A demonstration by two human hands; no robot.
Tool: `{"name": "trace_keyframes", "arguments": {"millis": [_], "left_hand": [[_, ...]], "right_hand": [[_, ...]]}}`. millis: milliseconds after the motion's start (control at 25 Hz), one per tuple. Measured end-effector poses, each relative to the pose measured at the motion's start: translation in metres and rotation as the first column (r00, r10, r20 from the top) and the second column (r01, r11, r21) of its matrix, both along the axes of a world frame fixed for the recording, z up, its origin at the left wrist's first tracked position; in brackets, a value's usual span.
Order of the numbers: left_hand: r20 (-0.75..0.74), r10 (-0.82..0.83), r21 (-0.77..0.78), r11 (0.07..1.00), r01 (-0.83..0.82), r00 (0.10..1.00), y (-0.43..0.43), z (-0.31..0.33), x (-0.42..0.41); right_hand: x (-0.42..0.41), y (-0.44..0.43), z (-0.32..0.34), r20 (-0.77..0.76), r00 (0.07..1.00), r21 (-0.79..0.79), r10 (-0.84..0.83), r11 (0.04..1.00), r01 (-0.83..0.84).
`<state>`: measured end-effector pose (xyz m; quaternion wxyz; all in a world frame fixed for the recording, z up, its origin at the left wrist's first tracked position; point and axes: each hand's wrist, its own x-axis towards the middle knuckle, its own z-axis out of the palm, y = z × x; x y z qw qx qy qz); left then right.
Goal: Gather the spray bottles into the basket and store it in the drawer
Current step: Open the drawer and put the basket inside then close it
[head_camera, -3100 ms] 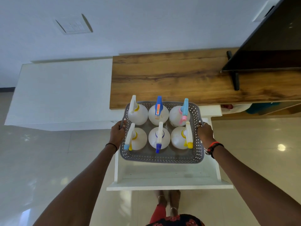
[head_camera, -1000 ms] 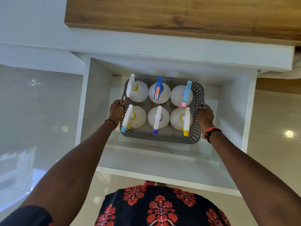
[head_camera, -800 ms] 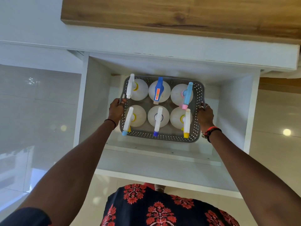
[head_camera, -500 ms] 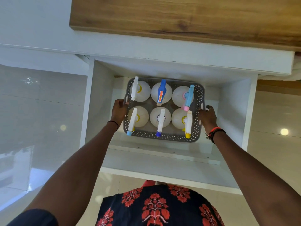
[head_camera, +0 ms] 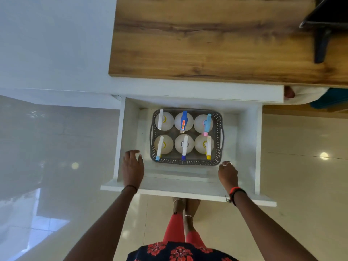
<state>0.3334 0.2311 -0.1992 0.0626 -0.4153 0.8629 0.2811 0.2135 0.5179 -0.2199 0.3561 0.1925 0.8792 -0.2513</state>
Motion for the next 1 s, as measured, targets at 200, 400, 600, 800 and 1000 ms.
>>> {"name": "trace_keyframes", "arguments": {"millis": [200, 400, 600, 800, 1000], "left_hand": [[-0.034, -0.408, 0.202, 0.891, 0.406, 0.913, 0.054, 0.034, 0.035], [0.028, -0.65, 0.27, 0.737, 0.62, 0.76, 0.086, 0.029, 0.054], [0.044, -0.606, 0.315, 0.763, 0.565, 0.794, 0.092, 0.022, 0.056], [0.07, -0.541, 0.356, 0.799, 0.485, 0.838, 0.092, 0.021, 0.052], [0.092, -0.518, 0.355, 0.815, 0.458, 0.85, 0.089, 0.021, 0.042]], "right_hand": [[0.056, -0.013, 0.041, -0.097, 0.887, -0.133, 0.451, 0.878, -0.46], [0.074, -0.019, 0.053, -0.061, 0.754, -0.28, 0.654, 0.714, -0.642], [0.076, -0.015, 0.052, -0.079, 0.697, -0.237, 0.713, 0.666, -0.708], [0.072, -0.019, 0.055, -0.117, 0.573, -0.136, 0.811, 0.558, -0.818], [0.067, -0.029, 0.058, -0.161, 0.52, -0.045, 0.839, 0.52, -0.853]]}}
